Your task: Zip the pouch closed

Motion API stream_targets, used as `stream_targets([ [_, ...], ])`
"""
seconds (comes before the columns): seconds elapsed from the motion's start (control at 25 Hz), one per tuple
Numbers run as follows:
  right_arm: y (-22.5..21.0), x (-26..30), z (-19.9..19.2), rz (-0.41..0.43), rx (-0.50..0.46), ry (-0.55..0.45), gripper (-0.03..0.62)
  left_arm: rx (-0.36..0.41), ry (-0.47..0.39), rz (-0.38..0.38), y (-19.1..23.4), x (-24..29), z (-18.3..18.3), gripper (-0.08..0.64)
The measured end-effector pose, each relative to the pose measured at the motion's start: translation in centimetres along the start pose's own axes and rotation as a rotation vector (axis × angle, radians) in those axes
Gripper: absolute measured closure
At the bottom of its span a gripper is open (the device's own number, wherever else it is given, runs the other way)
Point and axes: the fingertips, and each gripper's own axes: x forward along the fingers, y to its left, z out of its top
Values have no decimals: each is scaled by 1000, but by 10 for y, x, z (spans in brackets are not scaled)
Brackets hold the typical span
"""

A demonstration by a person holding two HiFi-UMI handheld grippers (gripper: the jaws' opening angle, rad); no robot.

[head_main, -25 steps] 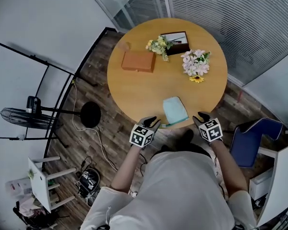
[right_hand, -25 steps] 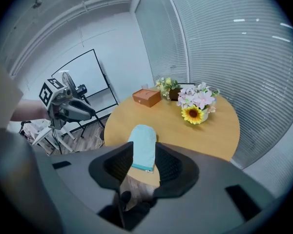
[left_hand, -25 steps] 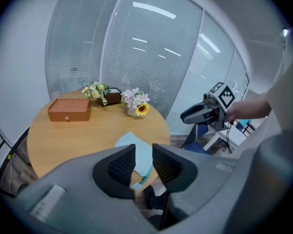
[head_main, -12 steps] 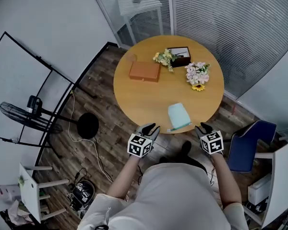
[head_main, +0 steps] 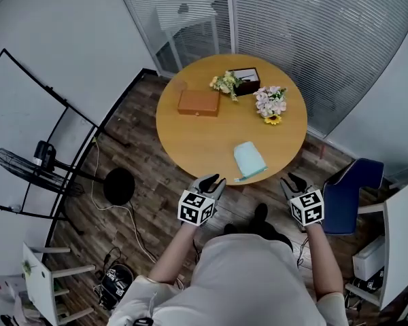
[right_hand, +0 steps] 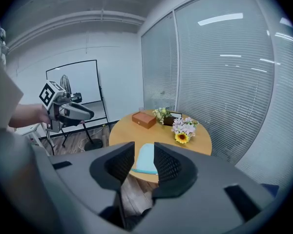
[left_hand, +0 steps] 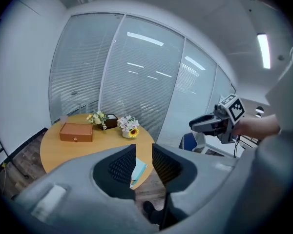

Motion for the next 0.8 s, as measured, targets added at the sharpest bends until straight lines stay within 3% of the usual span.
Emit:
stream_targets([
  [0.28, -15, -26, 7, -24, -18, -70, 514, 17, -85, -25, -25, -11, 25, 457],
  [0.64, -39, -51, 24, -2, -94, -143, 586, -11, -159, 81, -48, -16, 54, 519],
  [0.8, -50, -64, 39, 13, -145, -182, 588, 28, -184, 108, -59, -21, 69, 534],
])
